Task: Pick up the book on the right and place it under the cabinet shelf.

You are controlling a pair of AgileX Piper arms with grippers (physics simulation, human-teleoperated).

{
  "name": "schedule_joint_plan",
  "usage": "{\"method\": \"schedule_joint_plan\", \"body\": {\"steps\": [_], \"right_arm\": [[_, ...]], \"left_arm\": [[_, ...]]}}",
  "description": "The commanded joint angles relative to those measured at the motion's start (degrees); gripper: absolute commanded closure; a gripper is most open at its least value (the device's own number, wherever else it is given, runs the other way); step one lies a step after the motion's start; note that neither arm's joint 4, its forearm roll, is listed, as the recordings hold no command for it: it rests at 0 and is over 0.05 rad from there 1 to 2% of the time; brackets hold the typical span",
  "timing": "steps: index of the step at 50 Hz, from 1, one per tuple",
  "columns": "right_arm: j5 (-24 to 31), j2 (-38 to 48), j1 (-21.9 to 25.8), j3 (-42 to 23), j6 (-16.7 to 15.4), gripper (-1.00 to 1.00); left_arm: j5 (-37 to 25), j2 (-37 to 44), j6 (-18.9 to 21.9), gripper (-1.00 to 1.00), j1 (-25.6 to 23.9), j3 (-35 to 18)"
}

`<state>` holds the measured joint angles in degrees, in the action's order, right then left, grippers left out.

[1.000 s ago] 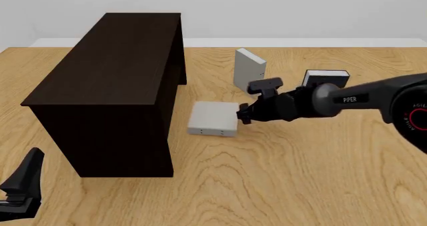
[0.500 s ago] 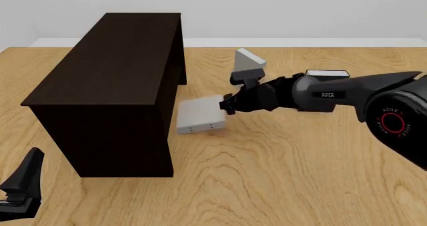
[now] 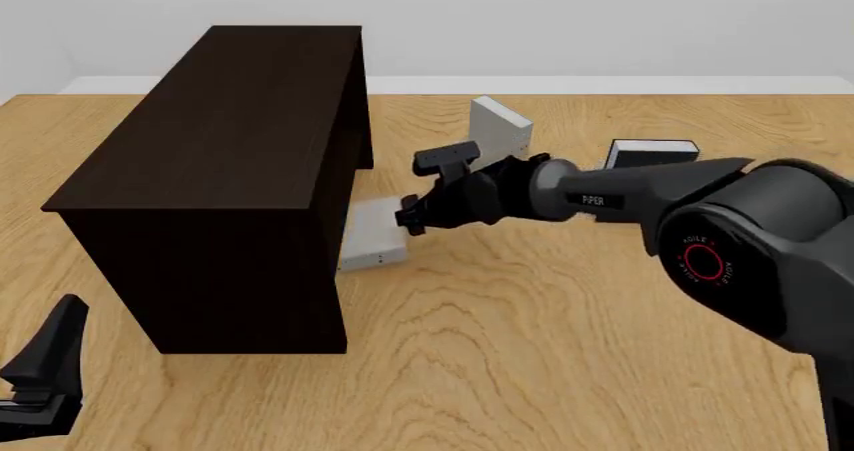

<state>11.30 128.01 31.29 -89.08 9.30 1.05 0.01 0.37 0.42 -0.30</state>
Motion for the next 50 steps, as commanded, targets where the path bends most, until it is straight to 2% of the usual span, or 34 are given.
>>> {"method": "schedule_joint_plan", "body": {"steps": [1,19,34,39,43,50], "right_arm": [[-2.47,4.27,4.97,-2.74,0.20,-1.00],[0.00,7.05,8.60,-8.80,0.59,-1.00],[0.37,7.72,9.67,-9.79,0.83,-1.00],[-0.52,6.37,8.53,-7.49,0.30,-1.00],[-1.50,4.92,4.88,-4.43,-1.86,-1.00],[-4.45,1.78,2.19,1.63,-2.17,-1.00]], "left_arm": [[-0.11,0.00,0.00,-1.00,0.01,0.01],[-0.35,0.00,-0.01,-1.00,0.02,-0.09],[-0.38,0.00,-0.01,-1.00,0.04,-0.16],[-0.30,0.00,-0.01,-1.00,0.04,-0.09],[-0.22,0.00,0.00,-1.00,0.04,-0.04],[-0.17,0.00,0.00,-1.00,0.04,-0.02]]}}
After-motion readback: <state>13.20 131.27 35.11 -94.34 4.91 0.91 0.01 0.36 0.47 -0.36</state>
